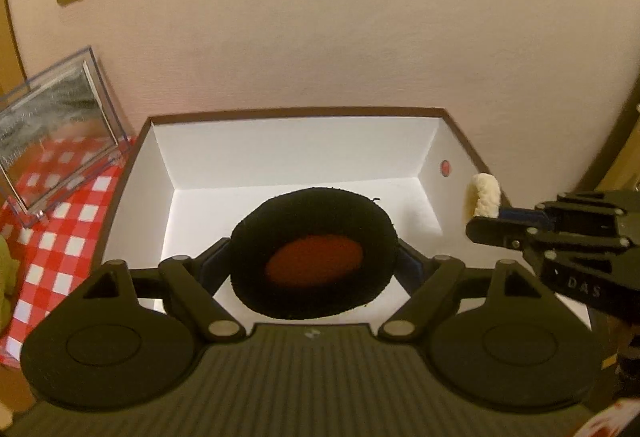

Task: Organize soft objects
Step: 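Open both grippers to drop the scrunchie and sponge into the box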

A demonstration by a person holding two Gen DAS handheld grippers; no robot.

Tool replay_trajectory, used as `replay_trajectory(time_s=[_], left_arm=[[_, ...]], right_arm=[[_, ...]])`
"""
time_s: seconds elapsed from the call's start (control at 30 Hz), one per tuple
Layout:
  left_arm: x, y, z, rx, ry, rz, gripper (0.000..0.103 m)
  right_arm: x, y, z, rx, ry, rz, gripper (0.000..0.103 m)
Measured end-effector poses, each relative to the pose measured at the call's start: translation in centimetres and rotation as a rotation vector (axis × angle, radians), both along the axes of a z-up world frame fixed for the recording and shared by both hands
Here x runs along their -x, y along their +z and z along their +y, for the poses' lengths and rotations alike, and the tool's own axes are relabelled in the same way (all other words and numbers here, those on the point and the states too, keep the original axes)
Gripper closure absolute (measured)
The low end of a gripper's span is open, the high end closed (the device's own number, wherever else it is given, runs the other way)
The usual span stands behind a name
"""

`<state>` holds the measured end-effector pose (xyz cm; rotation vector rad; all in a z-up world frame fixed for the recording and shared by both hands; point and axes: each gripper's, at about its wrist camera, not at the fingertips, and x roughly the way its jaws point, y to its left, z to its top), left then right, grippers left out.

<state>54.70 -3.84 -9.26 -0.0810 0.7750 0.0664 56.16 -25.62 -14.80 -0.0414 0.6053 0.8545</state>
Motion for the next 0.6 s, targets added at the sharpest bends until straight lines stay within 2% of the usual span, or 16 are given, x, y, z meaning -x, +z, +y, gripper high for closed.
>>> replay_trajectory(time_s=[0.07,0.13,0.2,0.4,0.6], left_arm=[[-0.8,-0.5,0.6,0.015,0.013,0.018,0.019],[-1.5,-0.9,1.1,0.018,0.022,0.026,0.019],[-1.9,-1.2,1.4,0.011,0.023,0.035,0.019],[-2.5,-1.8,1.8,0.0,-0.007,0.063,0.019],[-2.8,-2.1,2.5,0.027,-0.004,0.081,0.019]], right_arm=[[-0.4,-0.1,0.4,0.012,-0.013,-0.004,0.083],[-0.7,-0.1,0.5,-0.001,-0.028,0.002,0.062],[-1.0,-0.2,0.4,-0.019,-0.044,0.003,0.055],[-1.5,-0.3,0.2,-0.032,-0.064,0.028,0.053],[-1.2,-0.6,-0.4,-0.023,-0.067,0.04,0.053]])
